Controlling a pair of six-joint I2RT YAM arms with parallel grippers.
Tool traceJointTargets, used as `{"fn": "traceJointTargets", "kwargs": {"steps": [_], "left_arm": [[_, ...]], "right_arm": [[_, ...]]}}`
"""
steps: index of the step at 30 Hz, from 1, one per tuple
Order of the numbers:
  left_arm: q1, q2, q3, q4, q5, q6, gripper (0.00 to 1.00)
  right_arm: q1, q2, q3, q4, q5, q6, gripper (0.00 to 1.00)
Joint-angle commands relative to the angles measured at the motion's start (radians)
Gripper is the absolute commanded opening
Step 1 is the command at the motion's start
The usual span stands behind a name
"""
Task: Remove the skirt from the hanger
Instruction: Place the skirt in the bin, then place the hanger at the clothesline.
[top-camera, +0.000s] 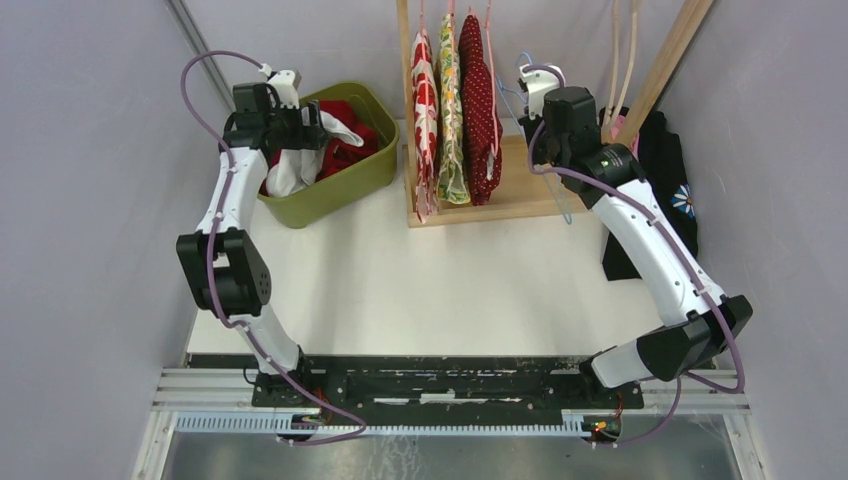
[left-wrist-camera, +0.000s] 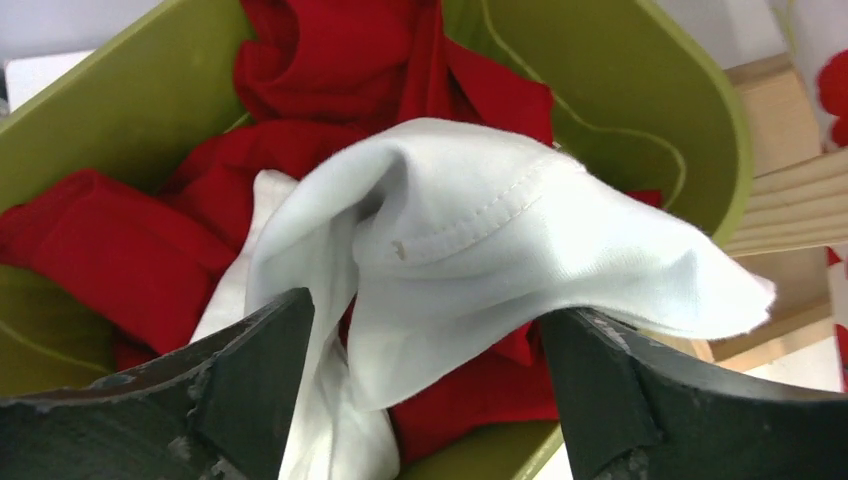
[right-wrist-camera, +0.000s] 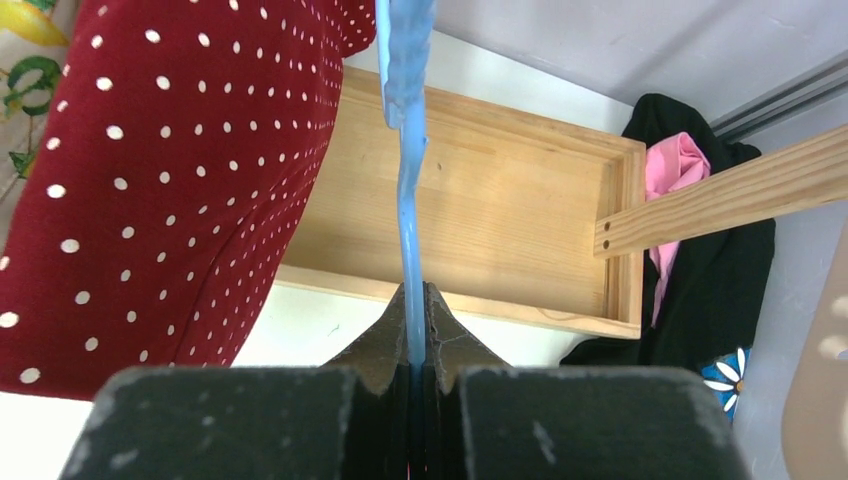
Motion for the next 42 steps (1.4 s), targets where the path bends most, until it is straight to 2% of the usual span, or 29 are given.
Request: {"fn": "traceJointTargets", "kwargs": {"steps": [1, 2, 5, 9, 15, 19, 26, 34, 42], "left_arm": [[-0.001, -0.101, 0.057, 0.024, 0.118, -0.02, 0.96], [-0.003, -0.104, 0.069, 0.019, 0.146, -0.043, 1.0], [-0.024, -0.133, 0.091, -0.009, 0.192, -0.09, 0.99], [-0.095, -0.195, 0.078, -0.063, 0.106, -0.054, 0.99], [-0.18, -0.253, 0.089, -0.113, 0.122, -0.069, 0.99], [-0.229, -0.3, 0.07, -0.155, 0.068, -0.04, 0.99], [-0.236, -0.35, 0.007, -0.164, 0.042, -0.033, 0.99], [-0.236, -0.382, -0.07, -0.172, 0.027, -0.021, 0.99], [-0.235, -0.374, -0.091, -0.18, 0.014, -0.007, 0.99]], "right_arm": [[-0.004, 0.004, 0.09, 0.023, 0.018, -0.01, 0.01], [-0.003, 0.01, 0.104, 0.018, 0.018, -0.01, 0.01], [-0.004, 0.02, 0.15, 0.005, 0.024, -0.014, 0.01], [-0.003, 0.043, 0.219, -0.006, 0.043, -0.042, 0.01], [-0.005, 0.119, 0.323, 0.027, 0.118, -0.111, 0.01], [-0.006, 0.192, 0.398, 0.075, 0.171, -0.164, 0.01], [-0.026, 0.311, 0.549, 0.112, 0.189, -0.18, 0.01], [-0.05, 0.336, 0.614, 0.175, 0.22, -0.212, 0.01], [-0.106, 0.384, 0.682, 0.195, 0.198, -0.175, 0.01]]}}
